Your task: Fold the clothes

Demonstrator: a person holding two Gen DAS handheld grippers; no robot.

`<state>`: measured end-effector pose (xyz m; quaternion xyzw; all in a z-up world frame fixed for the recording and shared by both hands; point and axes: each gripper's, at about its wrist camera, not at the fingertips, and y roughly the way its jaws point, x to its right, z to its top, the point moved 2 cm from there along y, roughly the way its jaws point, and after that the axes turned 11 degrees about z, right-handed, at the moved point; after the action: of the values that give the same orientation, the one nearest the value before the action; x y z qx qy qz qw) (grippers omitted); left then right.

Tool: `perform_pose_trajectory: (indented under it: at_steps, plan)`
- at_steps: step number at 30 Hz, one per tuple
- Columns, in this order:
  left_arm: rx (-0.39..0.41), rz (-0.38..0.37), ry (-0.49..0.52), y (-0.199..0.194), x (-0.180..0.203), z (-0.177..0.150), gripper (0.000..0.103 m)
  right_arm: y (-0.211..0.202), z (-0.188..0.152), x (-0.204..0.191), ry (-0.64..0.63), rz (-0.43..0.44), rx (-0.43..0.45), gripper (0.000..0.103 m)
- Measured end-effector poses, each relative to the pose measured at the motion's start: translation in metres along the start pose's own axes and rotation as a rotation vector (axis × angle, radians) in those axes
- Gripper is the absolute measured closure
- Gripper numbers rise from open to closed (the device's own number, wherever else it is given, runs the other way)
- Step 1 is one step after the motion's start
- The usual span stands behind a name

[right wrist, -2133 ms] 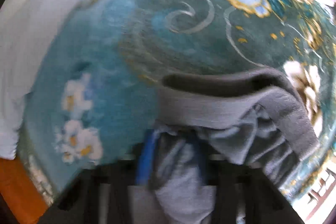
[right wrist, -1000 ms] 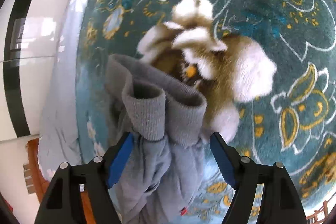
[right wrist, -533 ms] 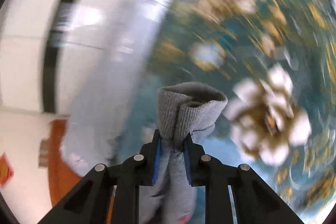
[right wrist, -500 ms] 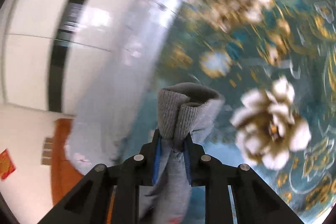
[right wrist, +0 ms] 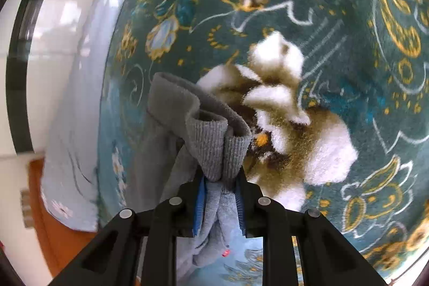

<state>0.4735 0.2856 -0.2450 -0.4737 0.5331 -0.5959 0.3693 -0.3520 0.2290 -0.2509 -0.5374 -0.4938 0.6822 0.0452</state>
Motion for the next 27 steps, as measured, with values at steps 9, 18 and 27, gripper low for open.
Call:
perform_pose_trajectory:
  at_steps: [9,18,27]
  plan:
    - [0.080,-0.017,0.097,-0.046,0.039,-0.012,0.096,0.010,0.007,-0.001,0.045,-0.007,-0.004,0.079]
    - [0.010,-0.010,0.034,-0.001,0.014,-0.010,0.061,0.000,0.008,-0.018,-0.024,-0.156,0.014,0.036]
    - [-0.059,0.000,-0.014,0.045,-0.010,-0.008,0.050,-0.036,-0.036,-0.077,-0.107,-0.198,0.020,0.033]
